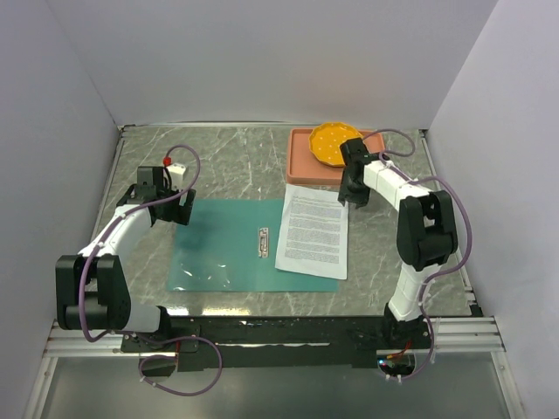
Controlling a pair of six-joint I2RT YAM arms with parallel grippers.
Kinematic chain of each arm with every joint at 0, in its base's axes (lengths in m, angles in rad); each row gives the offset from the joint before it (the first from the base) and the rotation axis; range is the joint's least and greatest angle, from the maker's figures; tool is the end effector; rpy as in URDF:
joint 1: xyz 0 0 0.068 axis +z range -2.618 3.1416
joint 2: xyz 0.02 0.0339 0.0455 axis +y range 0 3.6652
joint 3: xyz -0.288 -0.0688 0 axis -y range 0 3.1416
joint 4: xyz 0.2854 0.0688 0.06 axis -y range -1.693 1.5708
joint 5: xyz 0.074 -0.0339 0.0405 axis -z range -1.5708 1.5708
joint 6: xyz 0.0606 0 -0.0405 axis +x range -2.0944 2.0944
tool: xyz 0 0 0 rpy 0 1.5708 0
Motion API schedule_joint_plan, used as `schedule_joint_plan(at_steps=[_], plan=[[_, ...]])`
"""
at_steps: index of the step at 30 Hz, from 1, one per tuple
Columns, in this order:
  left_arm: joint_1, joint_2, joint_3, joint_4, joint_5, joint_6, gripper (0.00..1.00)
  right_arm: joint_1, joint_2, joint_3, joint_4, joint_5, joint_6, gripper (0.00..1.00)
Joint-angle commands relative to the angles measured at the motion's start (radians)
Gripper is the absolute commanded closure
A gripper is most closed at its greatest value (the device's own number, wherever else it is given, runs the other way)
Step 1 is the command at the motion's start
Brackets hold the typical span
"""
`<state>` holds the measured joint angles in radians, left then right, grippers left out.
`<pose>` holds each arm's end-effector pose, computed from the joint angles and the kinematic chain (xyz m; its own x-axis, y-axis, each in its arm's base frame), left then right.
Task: Put the files into the folder
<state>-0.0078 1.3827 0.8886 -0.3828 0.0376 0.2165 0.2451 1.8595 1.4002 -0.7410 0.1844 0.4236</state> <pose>0.3319 -0.0049 0.2105 -0.7440 0.2205 -0.6308 0.1962 0.9745 0.1092 0.4225 0.0942 0.1923 -0.8959 0.1924 -0.4003 0.2130 0.9770 -0.0070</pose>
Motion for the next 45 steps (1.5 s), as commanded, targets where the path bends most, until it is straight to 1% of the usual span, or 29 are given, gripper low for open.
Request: schedule_joint_plan(at_steps=[1,3,6,9,12,17,24,25,27,28,32,34,37,40,45], plan=[[0.003,-0.004,0.044,0.004,0.013,0.006,0.04,-0.007,-0.001,0.009,0.049,-0.013,-0.100,0.59],[0.002,0.001,0.044,0.007,0.013,0.003,0.04,-0.010,0.020,0.028,0.037,-0.014,-0.103,0.62],[0.002,0.004,0.046,0.005,0.019,-0.002,0.04,-0.023,0.036,0.019,0.054,-0.046,-0.106,0.61],[0.002,0.003,0.044,0.007,0.019,-0.002,0.04,-0.024,0.052,0.013,0.065,-0.062,-0.115,0.59],[0.003,0.001,0.047,0.004,0.016,0.003,0.04,-0.029,0.066,0.014,0.058,-0.066,-0.115,0.53],[0.003,-0.005,0.046,0.004,0.010,0.004,0.04,-0.033,0.059,-0.017,0.089,-0.102,-0.105,0.53],[0.002,-0.016,0.035,0.012,-0.007,0.015,0.04,-0.032,0.044,-0.055,0.126,-0.148,-0.089,0.67],[0.003,-0.017,0.035,0.012,-0.008,0.018,0.04,-0.032,0.047,-0.053,0.127,-0.149,-0.089,0.74],[0.003,-0.017,0.035,0.010,-0.008,0.018,0.04,-0.032,0.046,-0.056,0.129,-0.157,-0.085,0.81],[0.003,-0.017,0.038,0.010,-0.008,0.020,0.04,-0.033,0.043,-0.061,0.135,-0.161,-0.083,0.88],[0.003,-0.014,0.042,0.009,-0.007,0.020,0.04,-0.032,0.018,-0.082,0.153,-0.180,-0.069,0.99],[0.003,-0.014,0.041,0.010,-0.007,0.020,0.04,-0.030,-0.014,-0.096,0.166,-0.180,-0.065,1.00],[0.003,-0.017,0.038,0.010,-0.002,0.018,0.04,-0.023,-0.078,-0.136,0.201,-0.243,-0.046,1.00],[0.002,-0.022,0.035,0.012,0.001,0.017,0.04,0.006,-0.155,-0.159,0.222,-0.258,-0.037,1.00],[0.003,-0.034,0.029,0.010,-0.002,0.020,0.04,0.081,-0.267,-0.141,0.227,-0.301,-0.028,1.00]])
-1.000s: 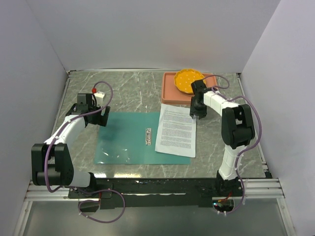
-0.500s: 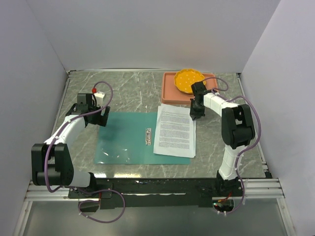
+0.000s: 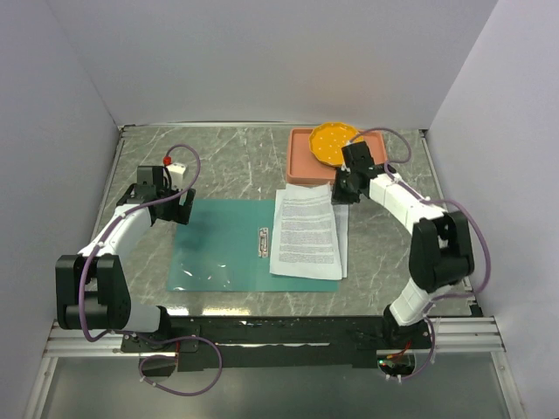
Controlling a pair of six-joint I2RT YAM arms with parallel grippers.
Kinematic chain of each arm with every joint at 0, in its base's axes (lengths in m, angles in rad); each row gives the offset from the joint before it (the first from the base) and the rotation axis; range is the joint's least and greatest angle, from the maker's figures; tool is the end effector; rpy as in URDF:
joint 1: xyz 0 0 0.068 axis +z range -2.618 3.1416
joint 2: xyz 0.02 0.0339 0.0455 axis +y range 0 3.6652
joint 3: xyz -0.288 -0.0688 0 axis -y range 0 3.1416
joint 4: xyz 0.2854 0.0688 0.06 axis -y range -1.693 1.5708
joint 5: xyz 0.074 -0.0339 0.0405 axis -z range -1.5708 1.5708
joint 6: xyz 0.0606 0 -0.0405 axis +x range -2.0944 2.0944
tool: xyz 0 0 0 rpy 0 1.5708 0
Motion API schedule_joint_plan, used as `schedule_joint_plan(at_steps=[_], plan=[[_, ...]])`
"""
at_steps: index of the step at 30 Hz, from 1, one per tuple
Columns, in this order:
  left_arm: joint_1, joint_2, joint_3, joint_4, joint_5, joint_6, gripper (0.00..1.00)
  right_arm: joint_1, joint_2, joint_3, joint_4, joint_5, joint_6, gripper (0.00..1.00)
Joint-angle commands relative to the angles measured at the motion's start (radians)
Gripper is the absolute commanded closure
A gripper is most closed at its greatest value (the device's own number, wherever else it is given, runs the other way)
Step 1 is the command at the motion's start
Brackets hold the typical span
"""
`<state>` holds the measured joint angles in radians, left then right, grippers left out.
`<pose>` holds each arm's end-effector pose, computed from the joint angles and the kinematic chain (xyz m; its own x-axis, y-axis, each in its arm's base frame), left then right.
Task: Put the files into the folder
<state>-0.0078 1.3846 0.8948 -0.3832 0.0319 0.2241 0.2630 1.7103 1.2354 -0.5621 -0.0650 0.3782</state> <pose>0.3332 -0.0045 0.2121 -0.7408 0.2279 -0.6319 0.1979 0.9730 0.1190 0.3946 0.1103 0.2058 -0.8801 0.1446 -0.4522 0.0362 0.9701 0.2398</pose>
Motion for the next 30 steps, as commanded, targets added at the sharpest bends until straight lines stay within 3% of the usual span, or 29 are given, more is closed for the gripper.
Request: schedule_joint_plan(at_steps=[1,6,9,17,22,28,29,30], plan=[[0.002,-0.039,0.023,0.009,0.006,0.012,0.04,0.074,-0.123,0.030,0.038,-0.049,0.018,1.00],[0.003,-0.053,0.012,0.012,0.007,0.011,0.04,0.105,-0.156,0.001,0.079,-0.140,0.059,1.00],[0.003,-0.058,0.006,0.017,0.002,0.011,0.04,0.186,-0.169,0.027,0.100,-0.179,0.054,1.00],[0.003,-0.056,0.006,0.014,0.005,0.003,0.04,0.416,-0.242,0.260,0.045,-0.194,0.050,1.00],[0.005,-0.061,0.007,0.012,0.008,-0.003,0.04,0.443,-0.281,0.338,0.042,-0.228,0.076,1.00],[0.003,-0.058,0.006,0.010,0.013,-0.009,0.04,0.414,-0.285,0.253,0.010,-0.141,0.074,1.00],[0.005,-0.059,0.006,0.010,0.013,-0.009,0.04,0.400,-0.276,0.227,-0.001,-0.057,0.071,0.88],[0.005,-0.061,0.004,0.010,0.014,-0.008,0.04,0.353,-0.272,0.195,0.001,-0.041,0.062,0.59]])
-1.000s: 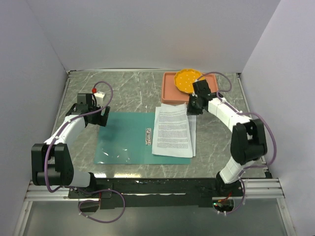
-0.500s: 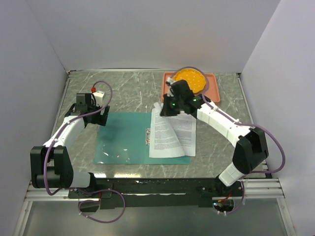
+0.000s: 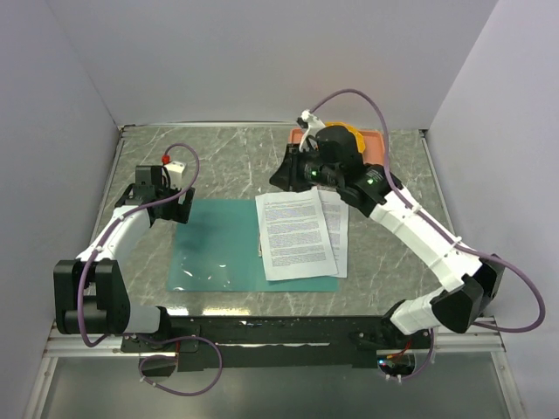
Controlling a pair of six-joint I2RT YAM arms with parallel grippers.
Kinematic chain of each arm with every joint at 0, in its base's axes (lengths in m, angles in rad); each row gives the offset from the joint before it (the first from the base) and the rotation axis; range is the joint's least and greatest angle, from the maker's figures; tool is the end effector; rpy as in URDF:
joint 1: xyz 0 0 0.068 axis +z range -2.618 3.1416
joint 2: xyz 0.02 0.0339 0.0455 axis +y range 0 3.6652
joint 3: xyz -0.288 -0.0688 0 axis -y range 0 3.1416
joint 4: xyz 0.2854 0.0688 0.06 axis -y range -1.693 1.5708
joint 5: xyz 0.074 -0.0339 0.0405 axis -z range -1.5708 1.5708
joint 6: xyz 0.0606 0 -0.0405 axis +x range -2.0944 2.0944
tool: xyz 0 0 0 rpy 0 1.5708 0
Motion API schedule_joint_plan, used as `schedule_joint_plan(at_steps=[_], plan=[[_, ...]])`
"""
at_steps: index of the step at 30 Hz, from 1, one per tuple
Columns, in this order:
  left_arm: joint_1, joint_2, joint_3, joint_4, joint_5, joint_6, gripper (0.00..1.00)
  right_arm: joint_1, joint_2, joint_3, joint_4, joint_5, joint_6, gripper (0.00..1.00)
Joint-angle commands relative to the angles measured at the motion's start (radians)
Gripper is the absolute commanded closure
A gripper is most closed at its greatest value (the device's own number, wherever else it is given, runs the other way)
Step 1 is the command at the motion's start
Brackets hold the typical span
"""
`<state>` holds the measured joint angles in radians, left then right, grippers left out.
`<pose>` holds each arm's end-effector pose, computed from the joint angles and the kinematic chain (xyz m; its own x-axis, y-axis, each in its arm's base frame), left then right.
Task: Put the files into the folder
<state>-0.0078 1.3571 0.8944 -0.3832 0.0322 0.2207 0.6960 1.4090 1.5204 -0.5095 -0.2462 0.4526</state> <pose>0.3303 -0.0045 0.2205 -0.7240 0.2245 -0.6522 0.1923 0.9738 0.1216 0.2767 0.2505 0.4376 -0.6149 0.0390 -0.7877 -0.5842 0.6485 0.4881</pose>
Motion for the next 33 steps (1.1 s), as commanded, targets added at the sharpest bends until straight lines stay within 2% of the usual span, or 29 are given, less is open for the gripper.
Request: schedule_joint_plan(at_steps=[1,2,3,4,7,12,16,33], plan=[[0.005,-0.035,0.005,0.010,0.014,-0.003,0.04,-0.123,0.039,-0.151,-0.058,0.150,-0.014,0.49],[0.005,-0.035,0.006,0.007,0.012,-0.003,0.04,-0.166,0.066,-0.182,-0.054,0.099,-0.011,0.37],[0.005,-0.036,0.008,0.007,0.012,-0.001,0.04,-0.209,0.083,-0.210,-0.047,0.066,-0.006,0.31],[0.005,-0.038,0.009,0.007,0.014,-0.001,0.04,-0.286,0.094,-0.251,-0.031,0.052,-0.008,0.28],[0.005,-0.041,0.009,0.007,0.012,0.000,0.04,-0.366,0.139,-0.269,-0.027,0.033,-0.055,0.25],[0.005,-0.026,0.015,0.009,0.020,-0.006,0.04,-0.397,0.301,-0.172,-0.109,0.016,-0.153,0.25],[0.003,-0.019,0.017,0.010,0.023,-0.009,0.04,-0.414,0.392,-0.147,-0.101,-0.042,-0.177,0.29],[0.005,-0.023,0.029,0.001,0.017,-0.009,0.04,-0.415,0.464,-0.220,-0.066,-0.099,-0.154,0.37]])
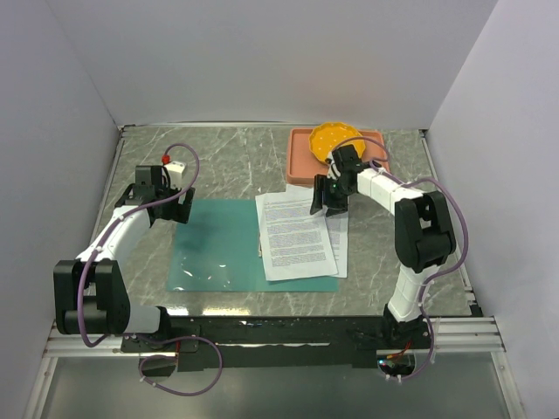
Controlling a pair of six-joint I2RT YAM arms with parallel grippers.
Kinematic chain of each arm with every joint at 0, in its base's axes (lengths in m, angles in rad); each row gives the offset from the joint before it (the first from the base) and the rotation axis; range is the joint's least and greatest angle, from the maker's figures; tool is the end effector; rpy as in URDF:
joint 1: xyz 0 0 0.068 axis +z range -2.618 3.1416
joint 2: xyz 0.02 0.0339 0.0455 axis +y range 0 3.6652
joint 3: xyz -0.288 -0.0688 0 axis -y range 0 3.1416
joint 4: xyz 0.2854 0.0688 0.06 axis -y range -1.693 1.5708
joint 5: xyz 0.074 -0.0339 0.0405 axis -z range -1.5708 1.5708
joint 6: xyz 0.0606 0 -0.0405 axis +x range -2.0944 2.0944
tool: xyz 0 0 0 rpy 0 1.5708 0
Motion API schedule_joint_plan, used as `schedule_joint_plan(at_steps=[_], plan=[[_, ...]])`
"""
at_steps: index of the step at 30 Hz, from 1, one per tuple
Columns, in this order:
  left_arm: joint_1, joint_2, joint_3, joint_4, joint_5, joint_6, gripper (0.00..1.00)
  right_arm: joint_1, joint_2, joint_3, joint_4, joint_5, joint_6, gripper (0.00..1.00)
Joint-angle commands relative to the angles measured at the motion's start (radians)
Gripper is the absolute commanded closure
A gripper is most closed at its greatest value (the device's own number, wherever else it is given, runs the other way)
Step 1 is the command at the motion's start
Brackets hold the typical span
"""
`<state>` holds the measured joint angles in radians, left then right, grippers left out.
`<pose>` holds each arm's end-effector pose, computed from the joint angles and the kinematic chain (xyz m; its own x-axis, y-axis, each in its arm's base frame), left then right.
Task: Put the files into the folder
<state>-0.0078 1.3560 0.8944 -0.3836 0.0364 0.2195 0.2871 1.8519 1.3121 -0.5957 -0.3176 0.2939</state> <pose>0.3301 -0.0048 0.2208 -0.7232 0.2232 -0.6536 0.1941 0.9739 0.1179 0.4080 0.1402 0.1757 -0.9469 0.0074 -0.3216 -0.1264 0.9107 0.3932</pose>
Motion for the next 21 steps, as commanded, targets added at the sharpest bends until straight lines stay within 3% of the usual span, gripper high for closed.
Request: schedule_joint_plan(at_steps=[1,13,21], plan=[[0.005,-0.023,0.029,0.000,0.013,-0.008,0.04,-0.006,0.027,-0.011,0.017,-0.023,0.008,0.37],[0.005,-0.069,0.028,-0.018,0.010,-0.006,0.04,-0.003,0.009,-0.076,0.039,-0.011,0.047,0.44],[0.005,-0.077,0.026,-0.017,0.005,0.000,0.04,0.043,-0.033,-0.154,0.105,-0.003,0.109,0.55]])
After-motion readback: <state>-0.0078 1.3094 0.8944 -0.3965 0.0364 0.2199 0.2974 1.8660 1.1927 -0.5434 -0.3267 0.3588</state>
